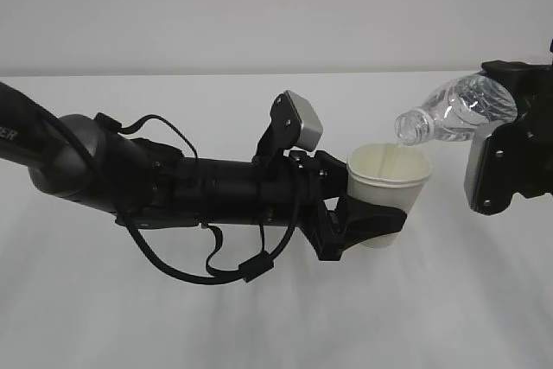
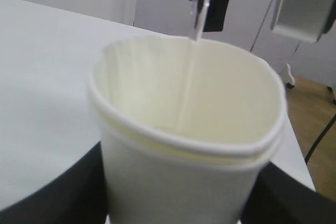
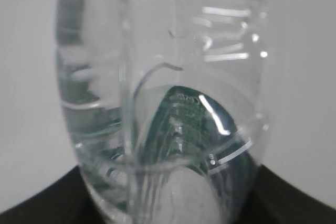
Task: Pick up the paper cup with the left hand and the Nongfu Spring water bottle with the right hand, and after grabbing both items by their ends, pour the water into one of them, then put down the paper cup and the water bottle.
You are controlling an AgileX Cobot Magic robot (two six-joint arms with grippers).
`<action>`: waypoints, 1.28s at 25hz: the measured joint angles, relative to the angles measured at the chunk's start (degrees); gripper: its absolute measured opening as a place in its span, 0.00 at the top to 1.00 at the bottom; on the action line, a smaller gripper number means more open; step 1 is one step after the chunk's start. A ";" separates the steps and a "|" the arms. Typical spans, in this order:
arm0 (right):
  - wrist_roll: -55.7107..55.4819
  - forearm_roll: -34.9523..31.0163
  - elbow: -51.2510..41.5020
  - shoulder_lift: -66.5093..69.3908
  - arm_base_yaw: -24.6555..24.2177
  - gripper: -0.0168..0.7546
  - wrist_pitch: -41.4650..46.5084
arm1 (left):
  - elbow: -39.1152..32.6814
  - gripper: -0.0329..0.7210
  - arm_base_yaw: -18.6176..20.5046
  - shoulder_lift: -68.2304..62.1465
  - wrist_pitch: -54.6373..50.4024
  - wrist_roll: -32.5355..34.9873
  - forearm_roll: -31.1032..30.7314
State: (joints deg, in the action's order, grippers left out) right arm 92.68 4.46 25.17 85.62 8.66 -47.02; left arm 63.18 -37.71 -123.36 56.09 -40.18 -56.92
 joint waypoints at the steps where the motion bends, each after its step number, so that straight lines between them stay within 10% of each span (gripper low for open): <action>1: 0.00 0.00 0.00 0.00 0.00 0.45 -0.12 | 0.00 0.33 0.00 0.00 0.00 0.00 0.00; 32: 0.54 0.00 0.00 0.00 0.00 0.45 -0.20 | 0.00 0.33 0.00 0.00 0.00 0.00 0.00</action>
State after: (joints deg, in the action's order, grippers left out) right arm 93.22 4.46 25.17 85.62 8.66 -47.22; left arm 63.18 -37.71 -123.36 56.09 -40.18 -56.92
